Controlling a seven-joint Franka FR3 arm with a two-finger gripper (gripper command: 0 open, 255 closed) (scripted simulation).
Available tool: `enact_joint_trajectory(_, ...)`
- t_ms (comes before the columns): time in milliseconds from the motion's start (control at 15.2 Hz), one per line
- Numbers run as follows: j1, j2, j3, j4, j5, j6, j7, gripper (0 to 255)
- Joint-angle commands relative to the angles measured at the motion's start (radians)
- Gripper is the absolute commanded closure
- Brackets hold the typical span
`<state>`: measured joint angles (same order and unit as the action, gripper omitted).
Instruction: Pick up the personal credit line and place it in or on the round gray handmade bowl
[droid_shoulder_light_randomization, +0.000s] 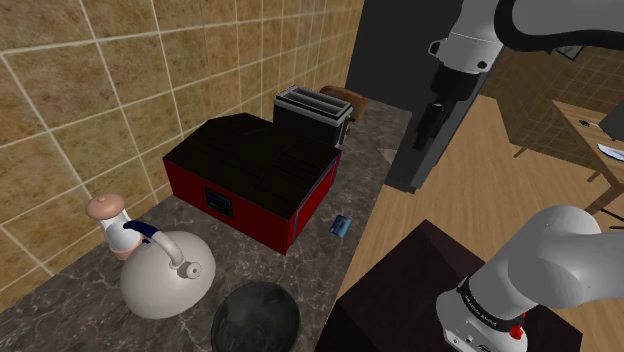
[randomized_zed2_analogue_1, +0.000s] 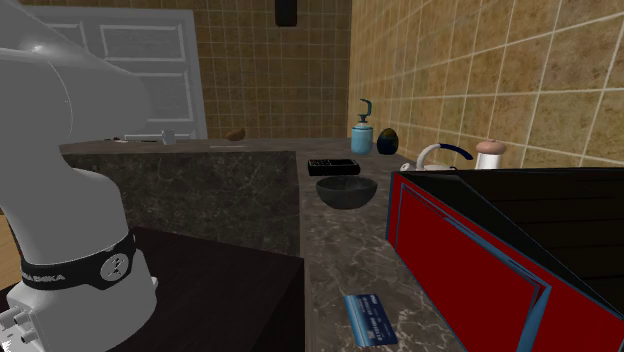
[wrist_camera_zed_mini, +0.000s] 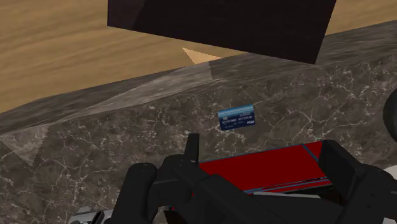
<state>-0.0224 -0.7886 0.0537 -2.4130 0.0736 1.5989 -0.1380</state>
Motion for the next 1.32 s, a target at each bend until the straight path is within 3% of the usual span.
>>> enact_joint_trajectory(0, 0.000, 0.000, 0.000, 0.000, 0.000, 0.000, 0.000, 0)
enact_joint_trajectory(594, -0.085, 0.283, 0.071, -0.061, 0.165, 0.189, 0.359, 0)
enact_joint_trajectory(1254, -0.130, 0.641, 0.092, -0.088, 0.380, 0.447, 0.662, 0)
